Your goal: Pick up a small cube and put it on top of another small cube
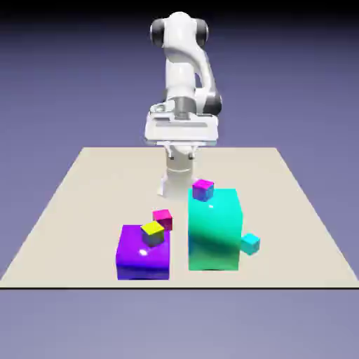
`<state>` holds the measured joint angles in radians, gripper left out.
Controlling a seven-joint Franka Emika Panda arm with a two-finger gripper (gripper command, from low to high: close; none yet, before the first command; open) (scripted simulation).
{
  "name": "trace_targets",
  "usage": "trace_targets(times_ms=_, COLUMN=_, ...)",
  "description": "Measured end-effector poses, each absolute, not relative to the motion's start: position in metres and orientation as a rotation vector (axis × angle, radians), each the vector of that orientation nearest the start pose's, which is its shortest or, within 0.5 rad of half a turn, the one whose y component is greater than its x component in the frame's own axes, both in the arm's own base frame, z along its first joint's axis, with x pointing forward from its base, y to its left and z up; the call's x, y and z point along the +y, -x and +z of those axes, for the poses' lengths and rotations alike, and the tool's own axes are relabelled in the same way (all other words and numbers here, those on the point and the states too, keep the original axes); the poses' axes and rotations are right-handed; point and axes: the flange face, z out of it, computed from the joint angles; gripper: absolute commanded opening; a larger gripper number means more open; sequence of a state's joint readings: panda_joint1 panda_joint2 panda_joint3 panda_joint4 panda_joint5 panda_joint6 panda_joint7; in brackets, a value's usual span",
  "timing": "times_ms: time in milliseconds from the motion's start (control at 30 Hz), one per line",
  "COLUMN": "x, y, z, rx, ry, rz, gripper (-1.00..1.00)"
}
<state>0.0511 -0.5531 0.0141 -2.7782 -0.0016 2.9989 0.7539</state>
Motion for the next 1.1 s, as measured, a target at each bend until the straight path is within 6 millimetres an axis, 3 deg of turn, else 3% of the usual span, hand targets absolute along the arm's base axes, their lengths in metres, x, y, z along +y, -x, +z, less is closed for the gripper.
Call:
trace_targets(times_ms=133, x=0.096, y=-0.41, z=0.418, rx=0.465, ry=2.849, rz=-0.831, gripper=0.0)
trace_targets(times_ms=267, x=0.161, y=-0.408, z=0.37, rx=-0.04, ry=3.102, rz=-0.654, gripper=0.0)
trace_targets(times_ms=433, x=0.226, y=-0.388, z=0.308, rx=-0.737, ry=3.27, rz=-0.442, gripper=0.0)
trace_targets(times_ms=567, x=0.273, y=-0.359, z=0.26, rx=-1.364, ry=3.257, rz=-0.29, gripper=0.0)
trace_targets(times_ms=700, x=0.297, y=-0.337, z=0.214, rx=-1.942, ry=3.144, rz=-0.141, gripper=0.0)
trace_targets(times_ms=833, x=0.323, y=-0.308, z=0.171, rx=-2.538, ry=2.881, rz=-0.028, gripper=0.0)
trace_targets(times_ms=867, x=0.315, y=-0.306, z=0.159, rx=-2.649, ry=2.804, rz=0.024, gripper=0.0)
trace_targets(times_ms=933, x=0.312, y=-0.307, z=0.157, rx=-2.66, ry=2.793, rz=0.035, gripper=0.0)
trace_targets(times_ms=1067, x=0.291, y=-0.326, z=0.106, rx=-2.66, ry=2.794, rz=0.034, gripper=0.0)
trace_targets(times_ms=1100, x=0.287, y=-0.329, z=0.099, rx=-2.66, ry=2.793, rz=0.035, gripper=-1.0)
